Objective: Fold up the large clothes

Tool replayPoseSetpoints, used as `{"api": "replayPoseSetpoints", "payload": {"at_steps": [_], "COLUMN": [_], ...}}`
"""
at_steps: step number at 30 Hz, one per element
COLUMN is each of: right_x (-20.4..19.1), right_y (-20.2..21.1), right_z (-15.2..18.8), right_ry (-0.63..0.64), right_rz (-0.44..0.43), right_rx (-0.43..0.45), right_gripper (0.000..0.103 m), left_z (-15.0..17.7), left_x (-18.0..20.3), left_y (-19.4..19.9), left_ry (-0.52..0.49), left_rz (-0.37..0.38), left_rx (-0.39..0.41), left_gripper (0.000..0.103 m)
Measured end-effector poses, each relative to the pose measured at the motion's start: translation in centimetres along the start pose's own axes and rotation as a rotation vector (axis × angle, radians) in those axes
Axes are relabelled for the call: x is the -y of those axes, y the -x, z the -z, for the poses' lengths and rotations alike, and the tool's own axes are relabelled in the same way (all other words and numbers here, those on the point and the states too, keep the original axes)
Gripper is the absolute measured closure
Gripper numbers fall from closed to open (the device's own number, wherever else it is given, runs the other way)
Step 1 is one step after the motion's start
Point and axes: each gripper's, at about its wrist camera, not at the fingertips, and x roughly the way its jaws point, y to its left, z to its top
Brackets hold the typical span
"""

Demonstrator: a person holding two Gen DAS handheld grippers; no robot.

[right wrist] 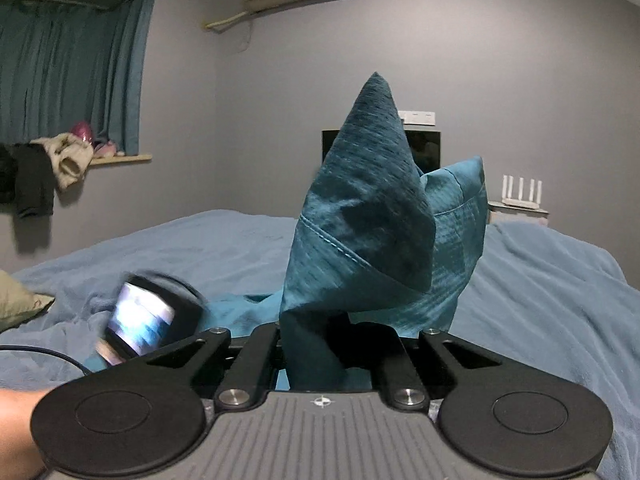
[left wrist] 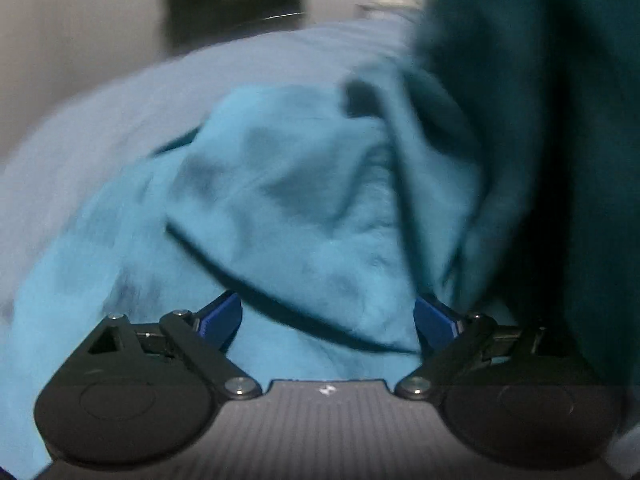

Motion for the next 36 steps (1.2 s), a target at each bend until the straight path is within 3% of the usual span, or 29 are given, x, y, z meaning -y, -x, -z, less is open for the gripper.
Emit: {"api": "replayPoseSetpoints", "payload": {"at_steps": [2,5,7,11,13,14,16,18,19,23,26,29,32,33,35,36], "right_x": [-0.4,-0.6,-1.4,-5.1,-7.0,-8.0,-9.8,-11.2,-12.0,-14.7,-14.7,-14.3,-13.5,-13.2,-12.9,-12.8], "right_y": [0.7,1.7,3.6,2.8,2.2,2.0,1.7,0.3,0.1,-1.4,-1.7,-1.9,-1.9,-1.8,-1.0,-0.4], "right_z": [-0.2,-0.6,-0.3,0.1,0.8,1.3,2.3,2.8,3.2,5.2,6.0,6.0,6.5,6.2,5.5,5.2], "right_ry": [0.017,0.055,0.091,0.225,0.277,0.305,0.345,0.379,0.398,0.461,0.467,0.458,0.444,0.431,0.397,0.387], "right_rz": [-0.006,-0.019,-0.033,-0.073,-0.104,-0.125,-0.163,-0.194,-0.211,-0.257,-0.283,-0.331,-0.357,-0.364,-0.401,-0.424], "right_rx": [-0.01,-0.011,-0.014,-0.031,-0.041,-0.048,-0.069,-0.088,-0.099,-0.138,-0.158,-0.176,-0.198,-0.205,-0.223,-0.23], "right_gripper": [0.092,0.092,0.092,0.092,0.092,0.092,0.092,0.092,0.092,0.092,0.087,0.082,0.077,0.074,0.058,0.056], "left_z": [-0.3,-0.3,0.0,3.0,5.1,5.9,7.1,7.4,7.3,6.8,7.3,6.6,5.8,5.4,5.3,5.4], "left_x": [-0.9,-6.9,-11.6,-19.0,-21.6,-22.8,-24.2,-24.3,-24.0,-22.3,-21.6,-21.6,-21.3,-21.2,-21.6,-21.5], "left_y": [1.2,5.0,8.3,14.6,16.4,16.5,15.5,14.3,13.9,12.6,12.3,12.3,11.8,11.3,10.9,10.6], "left_ry": [0.032,0.32,0.502,0.736,0.819,0.863,0.935,0.959,0.941,0.812,0.784,0.779,0.709,0.681,0.635,0.625], "left_rz": [0.035,0.028,0.023,0.154,0.238,0.318,0.506,0.599,0.592,0.444,0.273,0.254,0.235,0.224,0.184,0.176], "left_rx": [0.0,0.061,0.138,0.348,0.429,0.457,0.452,0.417,0.39,0.276,0.227,0.256,0.211,0.187,0.111,0.087], "left_gripper": [0.011,0.011,0.011,0.008,0.008,0.008,0.008,0.008,0.008,0.008,0.008,0.008,0.009,0.026,0.065,0.07]}}
